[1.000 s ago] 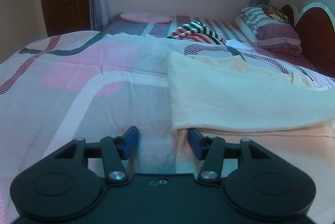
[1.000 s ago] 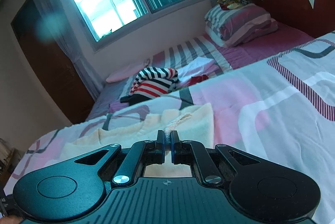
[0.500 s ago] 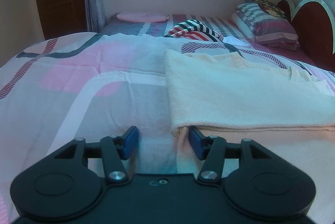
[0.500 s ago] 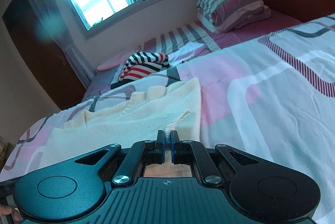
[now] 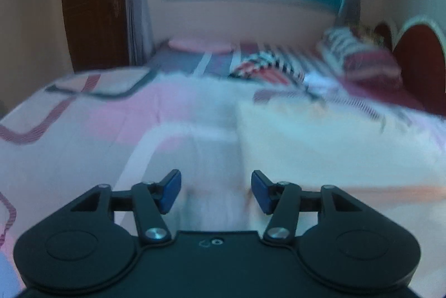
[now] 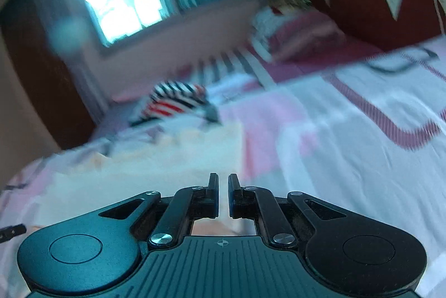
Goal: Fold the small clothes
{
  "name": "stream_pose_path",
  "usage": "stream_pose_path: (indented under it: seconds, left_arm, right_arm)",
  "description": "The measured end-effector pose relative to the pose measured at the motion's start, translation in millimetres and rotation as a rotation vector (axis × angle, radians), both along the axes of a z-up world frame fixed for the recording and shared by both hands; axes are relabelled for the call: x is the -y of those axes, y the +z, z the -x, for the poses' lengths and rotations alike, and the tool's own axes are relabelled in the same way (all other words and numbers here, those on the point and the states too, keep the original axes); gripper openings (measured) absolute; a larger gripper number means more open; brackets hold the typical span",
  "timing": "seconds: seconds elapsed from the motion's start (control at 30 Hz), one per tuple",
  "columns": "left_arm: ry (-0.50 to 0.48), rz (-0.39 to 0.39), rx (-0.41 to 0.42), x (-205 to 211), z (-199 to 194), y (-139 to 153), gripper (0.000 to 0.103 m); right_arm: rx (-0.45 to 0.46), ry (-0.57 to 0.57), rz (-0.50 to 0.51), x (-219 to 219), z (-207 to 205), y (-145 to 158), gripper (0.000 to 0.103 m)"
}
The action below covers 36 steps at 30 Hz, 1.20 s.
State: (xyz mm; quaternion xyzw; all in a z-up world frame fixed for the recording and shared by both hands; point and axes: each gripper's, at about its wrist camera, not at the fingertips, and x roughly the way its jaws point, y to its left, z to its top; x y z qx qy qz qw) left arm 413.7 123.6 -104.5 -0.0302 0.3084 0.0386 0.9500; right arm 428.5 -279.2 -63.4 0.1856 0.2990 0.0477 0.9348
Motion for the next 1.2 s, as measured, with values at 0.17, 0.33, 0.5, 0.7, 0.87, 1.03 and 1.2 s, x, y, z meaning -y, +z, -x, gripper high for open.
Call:
stream_pose_path:
  seconds: [0.17, 0.33, 0.5, 0.7, 0.87, 1.03, 1.2]
  left_arm:
    - [-0.179, -0.033, -0.024, 59.3, -30.3, -6.3, 0.054]
    - [-0.194, -0.025, -0.078, 45.6, -34.2, -31.1, 0.052]
    - [-0.168, 0.015, -0.012, 33.8, -62.2, -12.5, 0.050]
    - [-0.158, 0.041, -0.059, 33.2, -137.3, -20.9, 0.051]
    - [-0.124, 0.044, -0.092, 22.6, -148.1, -37.2, 0.048]
    - [-0.146, 0.029, -0.018, 34.4, -142.7, -23.5, 0.050]
    - [-0.123, -0.052, -0.084, 37.9, -157.1, -45.7, 0.061]
  right_arm:
    - [-0.039, 0.169, 0.033, -65.6, -24.8, -10.6, 0.006]
    - [-0.113, 0.161, 0.070, -67.6, -25.5, -36.3, 0.006]
    - [-0.066, 0.083, -0.036, -30.8, -37.0, -26.4, 0.006]
    - [-0.034, 0.196, -0.054, -69.7, -88.5, -16.3, 0.006]
    - [-0.117, 0.181, -0.012, -81.3, -110.3, -40.8, 0.006]
    - [-0.040, 0.221, -0.025, -97.6, -109.4, -18.9, 0.006]
    - [-0.073, 0.370, -0.002, -151.5, -128.9, -27.4, 0.006]
